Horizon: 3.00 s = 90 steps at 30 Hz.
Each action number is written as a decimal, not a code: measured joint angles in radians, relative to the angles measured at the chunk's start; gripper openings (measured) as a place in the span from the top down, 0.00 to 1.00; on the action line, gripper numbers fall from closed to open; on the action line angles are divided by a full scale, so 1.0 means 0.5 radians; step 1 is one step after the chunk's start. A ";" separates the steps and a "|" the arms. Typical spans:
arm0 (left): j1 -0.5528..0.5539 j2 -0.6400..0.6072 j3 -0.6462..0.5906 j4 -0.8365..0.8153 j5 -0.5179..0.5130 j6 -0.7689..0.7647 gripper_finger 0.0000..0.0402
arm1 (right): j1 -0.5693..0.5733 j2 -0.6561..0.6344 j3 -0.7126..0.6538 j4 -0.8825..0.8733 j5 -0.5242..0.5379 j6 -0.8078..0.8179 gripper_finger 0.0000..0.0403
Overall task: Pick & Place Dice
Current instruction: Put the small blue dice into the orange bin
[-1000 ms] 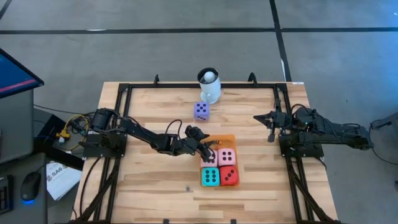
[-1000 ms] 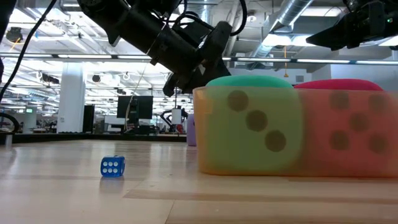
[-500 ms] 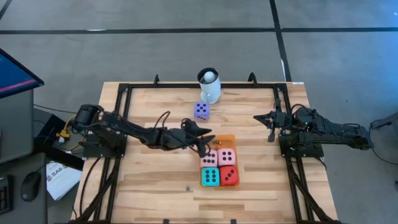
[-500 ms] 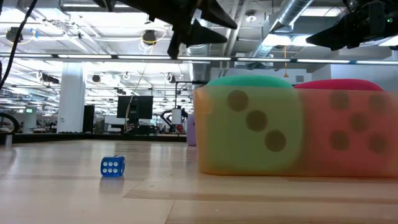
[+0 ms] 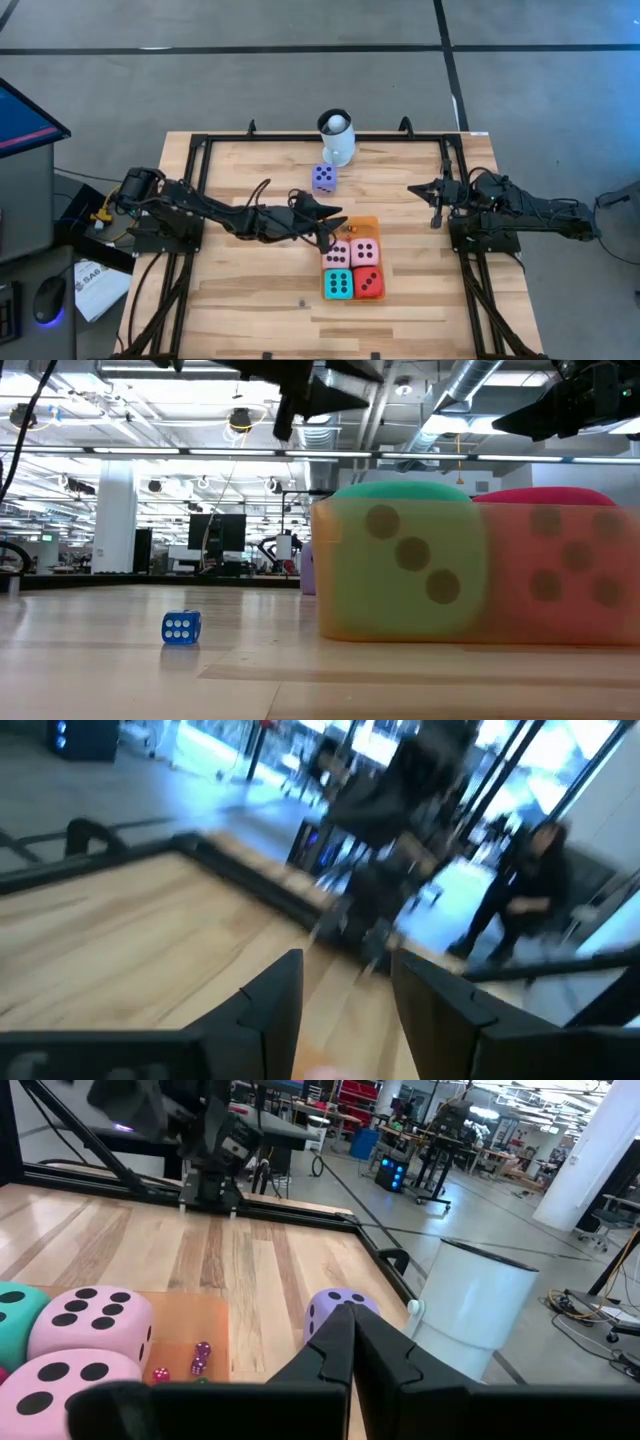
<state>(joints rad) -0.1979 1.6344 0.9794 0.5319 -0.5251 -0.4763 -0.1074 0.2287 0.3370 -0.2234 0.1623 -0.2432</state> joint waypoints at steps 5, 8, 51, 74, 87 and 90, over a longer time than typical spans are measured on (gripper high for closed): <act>0.045 0.000 0.001 0.195 0.000 0.002 0.64 | 0.000 0.000 0.000 0.000 0.000 0.000 1.00; 0.056 -0.001 0.001 0.127 -0.001 0.001 0.64 | 0.000 0.000 0.001 0.001 -0.001 0.000 1.00; -0.517 0.065 0.504 -0.922 -0.206 -0.521 0.64 | 0.001 0.000 0.001 0.043 -0.001 0.000 1.00; -0.475 0.470 1.207 -1.697 0.127 -0.267 0.64 | 0.001 0.000 0.000 0.036 -0.001 0.000 1.00; -0.433 0.497 1.291 -2.860 0.582 -0.888 0.64 | 0.001 0.000 0.001 0.029 -0.001 0.000 1.00; -0.462 0.494 1.267 -2.916 0.590 -0.882 0.64 | 0.001 0.000 0.000 0.029 -0.001 0.000 1.00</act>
<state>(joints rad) -0.4289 1.8816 1.6127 -0.9263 -0.2300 -0.9171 -0.1070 0.2287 0.3371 -0.2089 0.1619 -0.2432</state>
